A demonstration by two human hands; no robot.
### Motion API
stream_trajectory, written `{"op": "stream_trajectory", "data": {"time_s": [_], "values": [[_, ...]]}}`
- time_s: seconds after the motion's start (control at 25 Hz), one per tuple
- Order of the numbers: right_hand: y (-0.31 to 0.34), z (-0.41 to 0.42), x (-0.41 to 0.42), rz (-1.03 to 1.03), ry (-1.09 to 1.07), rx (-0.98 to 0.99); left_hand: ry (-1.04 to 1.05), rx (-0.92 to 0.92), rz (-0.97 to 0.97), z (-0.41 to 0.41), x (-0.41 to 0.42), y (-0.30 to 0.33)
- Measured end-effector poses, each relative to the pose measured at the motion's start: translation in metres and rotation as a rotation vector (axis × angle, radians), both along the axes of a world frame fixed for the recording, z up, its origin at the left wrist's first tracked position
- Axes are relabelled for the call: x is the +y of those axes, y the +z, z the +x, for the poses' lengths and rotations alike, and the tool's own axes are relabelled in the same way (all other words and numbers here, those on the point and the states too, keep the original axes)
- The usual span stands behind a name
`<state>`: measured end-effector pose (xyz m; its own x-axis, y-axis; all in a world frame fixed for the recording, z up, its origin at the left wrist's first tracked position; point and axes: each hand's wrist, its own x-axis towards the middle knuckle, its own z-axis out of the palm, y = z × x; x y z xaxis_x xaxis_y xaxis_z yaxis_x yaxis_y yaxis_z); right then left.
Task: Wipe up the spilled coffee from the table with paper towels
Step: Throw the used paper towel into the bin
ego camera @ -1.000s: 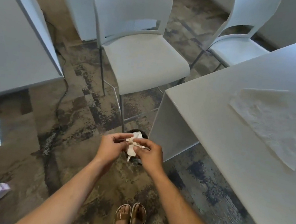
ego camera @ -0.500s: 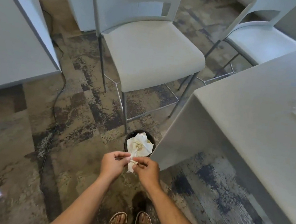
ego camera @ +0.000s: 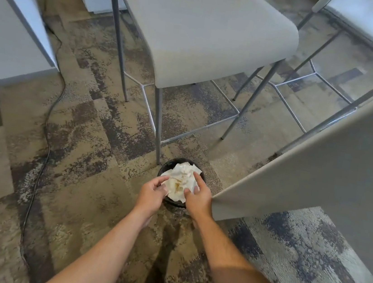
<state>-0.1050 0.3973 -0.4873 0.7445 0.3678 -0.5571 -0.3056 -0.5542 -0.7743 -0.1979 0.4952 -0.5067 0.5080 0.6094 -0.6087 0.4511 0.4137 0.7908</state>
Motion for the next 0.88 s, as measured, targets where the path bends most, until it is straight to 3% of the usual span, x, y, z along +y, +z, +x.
{"op": "stream_trajectory", "data": {"time_s": [0.28,0.6,0.88], "values": [[0.061,-0.033,-0.037,-0.02,0.0,0.052,-0.015,-0.024,-0.046,-0.015,-0.027,0.068],[0.243,-0.038,-0.061,0.2,-0.077,-0.143,-0.047,-0.279,0.025,-0.003,-0.061,0.261],[0.408,-0.063,-0.139,0.413,-0.141,-0.306,-0.254,-0.599,0.503,-0.017,-0.137,0.44]]}}
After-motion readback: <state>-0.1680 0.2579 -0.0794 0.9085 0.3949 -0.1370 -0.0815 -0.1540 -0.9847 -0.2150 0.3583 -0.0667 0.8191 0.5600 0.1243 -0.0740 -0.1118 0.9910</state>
